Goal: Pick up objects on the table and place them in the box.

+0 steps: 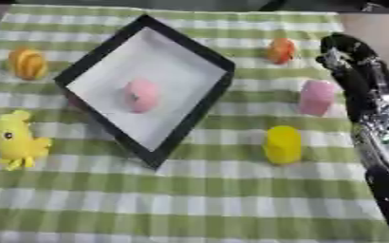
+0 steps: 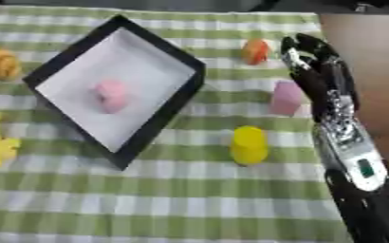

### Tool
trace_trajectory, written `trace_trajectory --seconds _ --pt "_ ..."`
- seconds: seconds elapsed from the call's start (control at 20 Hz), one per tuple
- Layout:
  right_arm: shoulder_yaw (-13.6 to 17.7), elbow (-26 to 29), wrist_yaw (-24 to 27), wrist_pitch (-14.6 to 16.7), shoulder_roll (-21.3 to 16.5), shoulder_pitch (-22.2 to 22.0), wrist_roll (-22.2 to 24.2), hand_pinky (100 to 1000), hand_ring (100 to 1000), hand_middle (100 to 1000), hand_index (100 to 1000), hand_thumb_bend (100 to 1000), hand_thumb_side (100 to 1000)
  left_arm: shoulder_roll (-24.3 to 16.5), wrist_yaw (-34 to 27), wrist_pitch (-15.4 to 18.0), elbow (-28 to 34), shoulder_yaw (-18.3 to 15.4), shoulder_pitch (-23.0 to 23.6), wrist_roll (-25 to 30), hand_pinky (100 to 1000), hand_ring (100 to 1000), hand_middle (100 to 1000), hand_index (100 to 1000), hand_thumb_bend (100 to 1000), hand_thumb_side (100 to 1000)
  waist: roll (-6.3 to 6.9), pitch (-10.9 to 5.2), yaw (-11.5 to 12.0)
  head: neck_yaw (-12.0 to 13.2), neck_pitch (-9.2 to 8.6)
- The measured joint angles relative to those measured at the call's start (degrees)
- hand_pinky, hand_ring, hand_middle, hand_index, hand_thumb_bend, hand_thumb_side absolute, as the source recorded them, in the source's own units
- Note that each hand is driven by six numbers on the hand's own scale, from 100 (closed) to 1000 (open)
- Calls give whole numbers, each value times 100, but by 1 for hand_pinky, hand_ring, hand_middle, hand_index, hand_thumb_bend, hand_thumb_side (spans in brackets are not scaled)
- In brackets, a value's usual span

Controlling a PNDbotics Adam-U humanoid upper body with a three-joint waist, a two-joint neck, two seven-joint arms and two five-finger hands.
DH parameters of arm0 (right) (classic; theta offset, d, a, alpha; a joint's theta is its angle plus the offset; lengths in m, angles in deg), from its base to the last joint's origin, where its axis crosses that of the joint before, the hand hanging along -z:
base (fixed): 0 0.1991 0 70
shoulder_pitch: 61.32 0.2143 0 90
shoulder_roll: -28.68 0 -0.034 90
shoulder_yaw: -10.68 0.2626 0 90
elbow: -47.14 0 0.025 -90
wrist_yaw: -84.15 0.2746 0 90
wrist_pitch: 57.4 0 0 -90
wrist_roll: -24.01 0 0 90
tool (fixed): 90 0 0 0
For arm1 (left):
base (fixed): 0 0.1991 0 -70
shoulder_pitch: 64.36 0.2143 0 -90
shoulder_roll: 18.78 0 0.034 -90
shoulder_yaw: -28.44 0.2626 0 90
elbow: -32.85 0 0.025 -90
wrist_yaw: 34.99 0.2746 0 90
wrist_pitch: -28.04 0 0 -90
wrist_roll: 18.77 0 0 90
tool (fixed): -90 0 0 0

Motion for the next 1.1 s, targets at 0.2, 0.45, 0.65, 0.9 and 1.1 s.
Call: trace_trajectory --seconds 0.2,0.45,0.65,0.9,1.1 --pt "0 -8 -2 -13 0 -1 12 850 677 704 790 284 420 0 0 0 -1 0 1 0 780 760 729 856 336 784 0 -17 0 0 0" --pt "-2 20 -53 -58 -13 -8 58 847 684 715 797 289 418 0 0 -1 -1 0 13 1 780 762 729 855 336 784 0 -27 5 0 0" --pt "-31 282 -280 -255 -263 -53 225 853 708 745 816 316 405 0 0 -2 -1 0 14 2 779 763 729 855 337 784 0 -27 8 3 0" --pt "-138 554 -720 -680 -926 -1 596 859 759 788 859 387 403 -4 2 -7 -2 0 23 7 779 764 729 855 337 784 -2 -34 7 14 0" --pt "-469 562 -1111 -1084 -1547 102 969 861 777 800 869 428 397 -38 9 -12 -2 1 31 12 779 766 729 855 336 783 -60 -67 6 36 0"
